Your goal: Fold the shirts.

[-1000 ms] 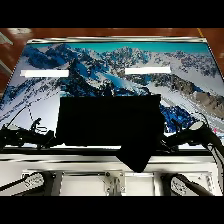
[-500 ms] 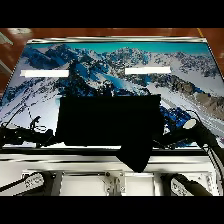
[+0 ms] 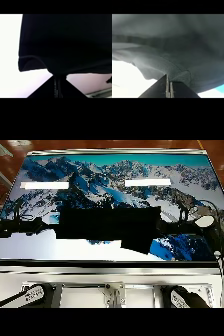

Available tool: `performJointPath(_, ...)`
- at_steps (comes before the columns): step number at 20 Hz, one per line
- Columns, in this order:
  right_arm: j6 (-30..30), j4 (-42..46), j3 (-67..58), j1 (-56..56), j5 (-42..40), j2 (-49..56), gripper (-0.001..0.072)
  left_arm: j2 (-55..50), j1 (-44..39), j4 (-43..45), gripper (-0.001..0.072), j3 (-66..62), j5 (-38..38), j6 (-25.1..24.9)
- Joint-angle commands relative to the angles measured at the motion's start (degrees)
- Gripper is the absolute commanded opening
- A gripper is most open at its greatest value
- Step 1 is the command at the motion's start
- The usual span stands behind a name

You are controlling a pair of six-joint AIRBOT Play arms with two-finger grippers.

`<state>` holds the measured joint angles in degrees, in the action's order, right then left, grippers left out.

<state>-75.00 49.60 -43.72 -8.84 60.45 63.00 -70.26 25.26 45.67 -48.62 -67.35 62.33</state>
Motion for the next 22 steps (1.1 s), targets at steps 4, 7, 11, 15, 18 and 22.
performJointPath(4,0.94,-7.41,-13.00,0.09,-10.16,13.29,0.0064,-10.47,-6.21,-1.81,0.0037,-14.71,5.25,4.57)
performJointPath(7,0.94,-7.87,-20.35,0.09,-10.23,20.68,0.0064,-17.70,-7.80,-1.81,0.0037,-21.79,5.22,7.04)
performJointPath(11,0.94,-9.20,-26.25,0.09,-12.61,27.67,0.0065,-24.37,-9.33,-1.75,0.0037,-27.39,5.27,8.66)
performJointPath(15,0.98,-8.15,-26.49,0.09,-15.89,31.63,0.0065,-28.65,-9.35,-1.77,0.0037,-27.93,5.20,11.06)
performJointPath(18,0.98,-8.13,-26.49,0.09,-14.05,34.45,0.0072,-30.29,-10.21,-1.77,0.0038,-27.91,5.27,11.06)
performJointPath(22,0.98,-7.93,-26.49,0.07,-14.21,36.17,0.0072,-30.80,-10.99,-1.79,0.0092,-27.93,5.20,11.08)
